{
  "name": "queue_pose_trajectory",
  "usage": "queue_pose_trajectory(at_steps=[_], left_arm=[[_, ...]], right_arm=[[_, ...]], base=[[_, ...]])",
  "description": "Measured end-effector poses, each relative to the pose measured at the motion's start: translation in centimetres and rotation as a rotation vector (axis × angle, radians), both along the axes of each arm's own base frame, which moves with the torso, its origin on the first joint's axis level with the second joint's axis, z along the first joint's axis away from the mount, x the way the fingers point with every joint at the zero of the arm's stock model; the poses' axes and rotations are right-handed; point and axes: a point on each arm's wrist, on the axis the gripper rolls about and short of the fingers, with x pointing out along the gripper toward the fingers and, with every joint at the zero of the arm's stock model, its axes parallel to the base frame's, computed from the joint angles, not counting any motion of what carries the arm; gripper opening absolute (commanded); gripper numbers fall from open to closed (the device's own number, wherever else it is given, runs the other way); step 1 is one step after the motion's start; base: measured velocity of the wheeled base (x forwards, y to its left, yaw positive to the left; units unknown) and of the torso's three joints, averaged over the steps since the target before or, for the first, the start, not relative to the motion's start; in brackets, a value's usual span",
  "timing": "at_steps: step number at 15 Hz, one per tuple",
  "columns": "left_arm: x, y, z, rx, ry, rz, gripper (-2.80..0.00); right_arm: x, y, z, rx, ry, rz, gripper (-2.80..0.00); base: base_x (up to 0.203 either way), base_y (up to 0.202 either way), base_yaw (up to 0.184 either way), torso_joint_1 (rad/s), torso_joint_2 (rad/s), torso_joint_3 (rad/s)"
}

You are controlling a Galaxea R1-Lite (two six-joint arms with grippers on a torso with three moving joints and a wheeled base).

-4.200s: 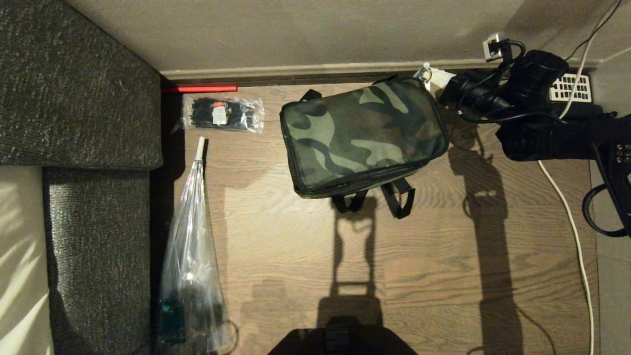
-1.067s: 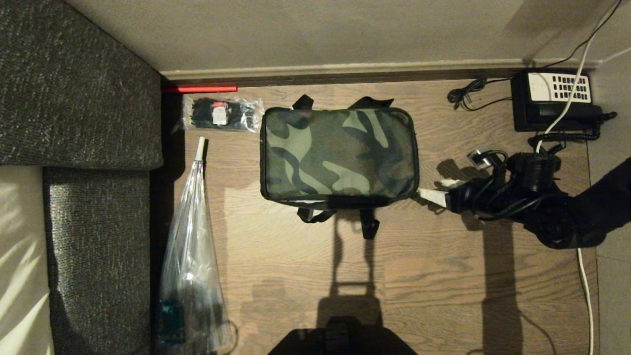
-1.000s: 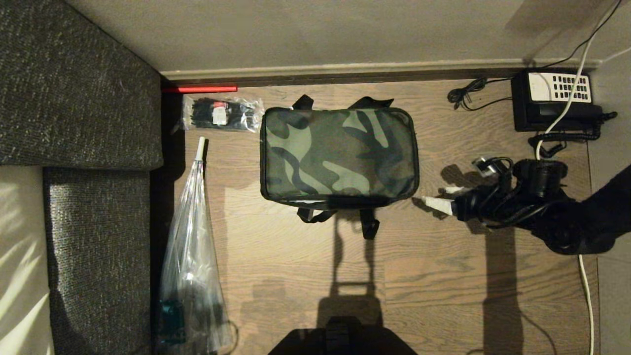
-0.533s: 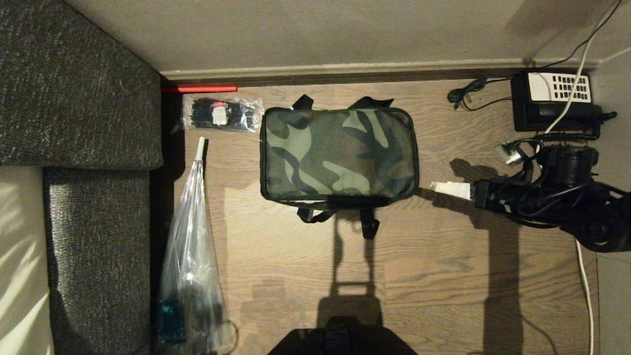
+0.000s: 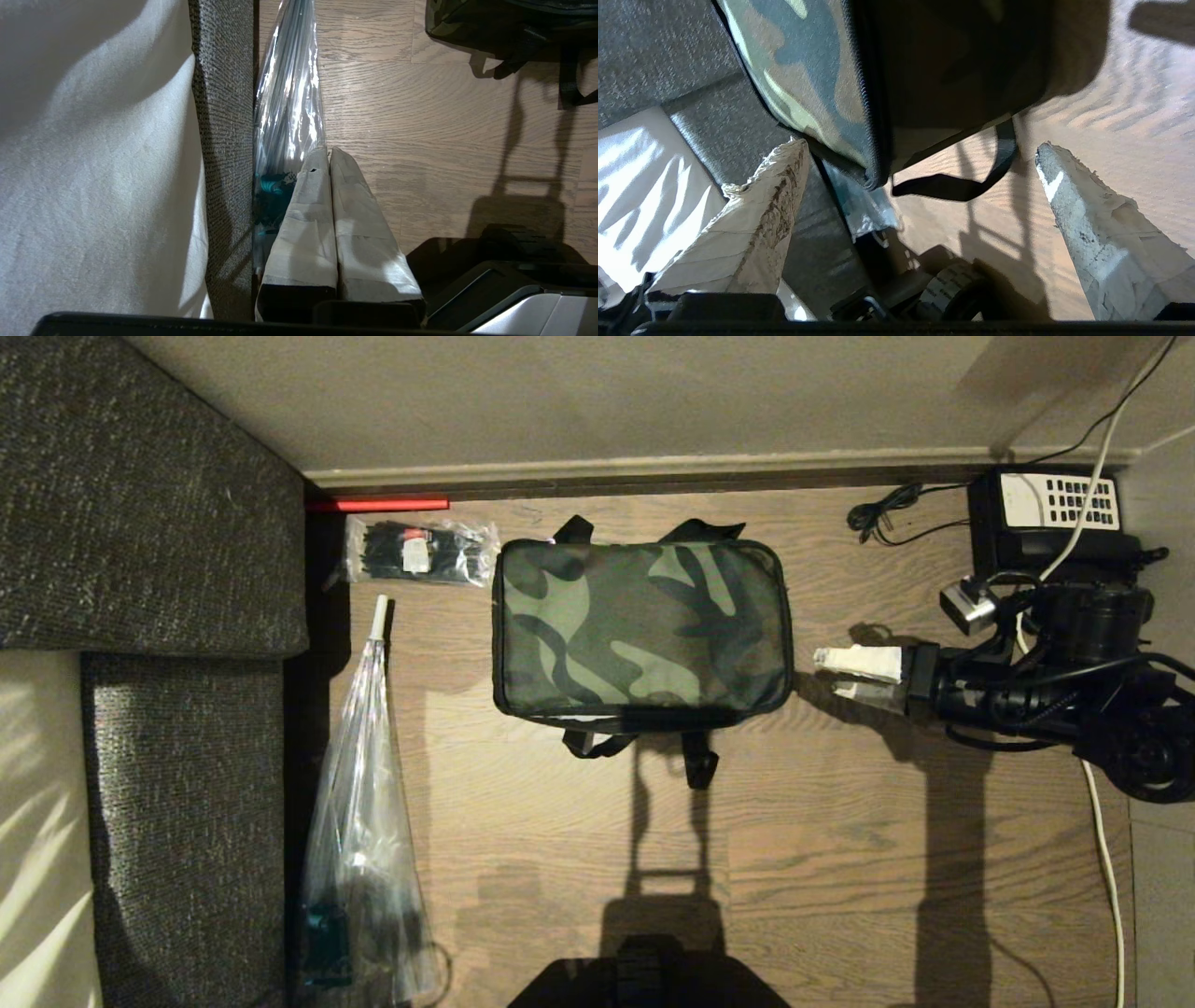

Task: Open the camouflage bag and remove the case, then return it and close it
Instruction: Open the top of the storage box

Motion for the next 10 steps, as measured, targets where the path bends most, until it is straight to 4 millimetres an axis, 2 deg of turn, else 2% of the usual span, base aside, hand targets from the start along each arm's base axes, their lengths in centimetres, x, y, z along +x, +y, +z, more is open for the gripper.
queue_pose_trajectory(at_steps=[5, 10], left_arm=[[0.0, 0.0, 0.0, 0.0, 0.0, 0.0, -2.8], [0.0, 0.0, 0.0, 0.0, 0.0, 0.0, -2.8]], right_arm=[[0.1, 1.8, 0.2, 0.01, -0.025, 0.05, 0.0], [0.5, 3.0, 1.6, 0.125, 0.013, 0.064, 0.0]], base=[[0.0, 0.0, 0.0, 0.0, 0.0, 0.0], [0.0, 0.0, 0.0, 0.0, 0.0, 0.0]])
